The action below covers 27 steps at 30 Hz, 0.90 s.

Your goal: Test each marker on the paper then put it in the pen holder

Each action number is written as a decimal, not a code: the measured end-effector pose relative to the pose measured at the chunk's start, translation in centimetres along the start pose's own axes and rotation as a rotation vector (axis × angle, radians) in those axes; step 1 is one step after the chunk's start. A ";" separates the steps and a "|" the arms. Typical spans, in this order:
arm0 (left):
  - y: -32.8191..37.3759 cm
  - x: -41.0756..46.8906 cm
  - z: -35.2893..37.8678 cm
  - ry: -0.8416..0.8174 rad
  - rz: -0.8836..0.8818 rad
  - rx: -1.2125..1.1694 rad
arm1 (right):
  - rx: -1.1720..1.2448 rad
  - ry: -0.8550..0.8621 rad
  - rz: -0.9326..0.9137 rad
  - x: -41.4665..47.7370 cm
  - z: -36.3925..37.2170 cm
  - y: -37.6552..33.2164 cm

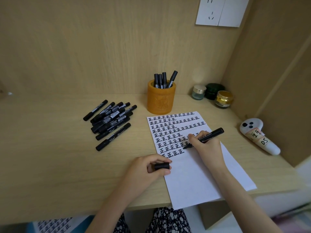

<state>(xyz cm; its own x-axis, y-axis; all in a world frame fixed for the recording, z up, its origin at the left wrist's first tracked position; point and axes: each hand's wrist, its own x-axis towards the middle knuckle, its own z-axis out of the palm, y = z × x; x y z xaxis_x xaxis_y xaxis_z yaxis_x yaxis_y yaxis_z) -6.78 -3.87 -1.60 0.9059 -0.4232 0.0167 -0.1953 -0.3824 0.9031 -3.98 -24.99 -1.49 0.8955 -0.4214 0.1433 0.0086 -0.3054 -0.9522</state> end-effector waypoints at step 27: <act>-0.1 -0.1 -0.1 -0.005 -0.007 0.030 | -0.017 0.007 0.007 -0.1 -0.3 -0.1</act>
<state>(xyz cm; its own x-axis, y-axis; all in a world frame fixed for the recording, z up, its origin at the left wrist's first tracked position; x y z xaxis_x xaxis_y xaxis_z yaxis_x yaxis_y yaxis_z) -6.83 -3.73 -1.69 0.9053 -0.4247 0.0080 -0.2001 -0.4096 0.8901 -4.18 -25.20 -1.33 0.8923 -0.4297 0.1382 -0.0057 -0.3170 -0.9484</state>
